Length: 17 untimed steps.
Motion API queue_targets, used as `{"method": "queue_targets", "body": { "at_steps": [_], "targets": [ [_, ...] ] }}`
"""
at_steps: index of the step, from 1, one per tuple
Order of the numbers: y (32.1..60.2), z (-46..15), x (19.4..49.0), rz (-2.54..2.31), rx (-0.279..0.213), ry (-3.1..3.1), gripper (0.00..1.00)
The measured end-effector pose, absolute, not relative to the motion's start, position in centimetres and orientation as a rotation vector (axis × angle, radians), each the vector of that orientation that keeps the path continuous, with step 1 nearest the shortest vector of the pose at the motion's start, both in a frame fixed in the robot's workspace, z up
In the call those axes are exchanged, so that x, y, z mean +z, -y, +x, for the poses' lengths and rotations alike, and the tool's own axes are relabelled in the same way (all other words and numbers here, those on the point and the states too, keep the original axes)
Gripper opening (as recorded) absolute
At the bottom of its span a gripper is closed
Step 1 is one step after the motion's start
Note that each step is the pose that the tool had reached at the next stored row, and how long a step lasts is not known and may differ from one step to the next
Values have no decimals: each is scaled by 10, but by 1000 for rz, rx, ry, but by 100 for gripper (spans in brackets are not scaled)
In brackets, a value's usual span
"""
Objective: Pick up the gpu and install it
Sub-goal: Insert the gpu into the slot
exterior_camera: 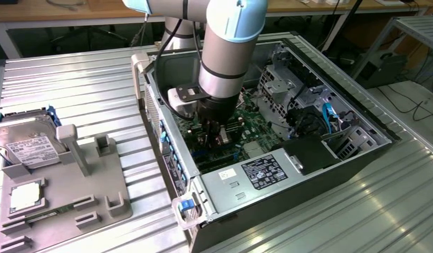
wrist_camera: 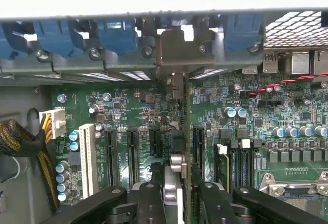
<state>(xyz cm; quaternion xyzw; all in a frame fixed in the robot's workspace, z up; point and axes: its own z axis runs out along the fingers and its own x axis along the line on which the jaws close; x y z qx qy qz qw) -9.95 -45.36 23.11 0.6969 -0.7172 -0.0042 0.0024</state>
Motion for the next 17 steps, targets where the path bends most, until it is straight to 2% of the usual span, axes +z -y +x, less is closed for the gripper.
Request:
{"method": "queue_targets", "body": {
  "at_steps": [17],
  "targets": [
    [454,-99,227,2186,-14,2250,31]
  ]
}}
